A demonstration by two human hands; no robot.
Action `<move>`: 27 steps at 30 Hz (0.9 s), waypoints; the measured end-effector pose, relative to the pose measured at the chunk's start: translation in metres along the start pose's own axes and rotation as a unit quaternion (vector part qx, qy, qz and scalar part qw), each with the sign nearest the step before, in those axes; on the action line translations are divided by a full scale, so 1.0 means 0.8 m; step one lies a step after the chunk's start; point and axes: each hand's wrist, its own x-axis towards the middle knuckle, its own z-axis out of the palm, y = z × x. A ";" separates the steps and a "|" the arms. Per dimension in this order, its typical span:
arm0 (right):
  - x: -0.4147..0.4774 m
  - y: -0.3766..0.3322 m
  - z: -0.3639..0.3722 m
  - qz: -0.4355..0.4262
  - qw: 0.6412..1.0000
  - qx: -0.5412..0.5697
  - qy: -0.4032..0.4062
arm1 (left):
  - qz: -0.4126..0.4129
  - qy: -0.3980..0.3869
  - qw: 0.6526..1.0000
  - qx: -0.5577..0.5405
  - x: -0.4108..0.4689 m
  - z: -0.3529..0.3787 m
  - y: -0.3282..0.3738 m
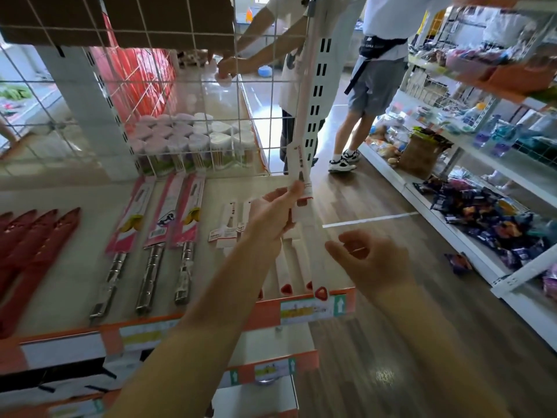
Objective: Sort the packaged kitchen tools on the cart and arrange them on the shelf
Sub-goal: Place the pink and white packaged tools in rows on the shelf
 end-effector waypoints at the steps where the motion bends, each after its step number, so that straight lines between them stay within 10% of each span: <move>1: 0.000 -0.002 0.001 -0.012 0.999 -0.031 0.019 | 0.017 0.015 1.000 0.002 -0.003 0.002 0.001; 18: 0.005 -0.001 0.025 -0.049 0.993 -0.109 -0.007 | 0.072 0.070 0.993 0.066 -0.010 0.022 -0.019; 27: 0.024 0.011 0.019 -0.098 0.991 -0.090 -0.010 | 0.152 0.051 0.908 0.386 -0.008 -0.007 -0.002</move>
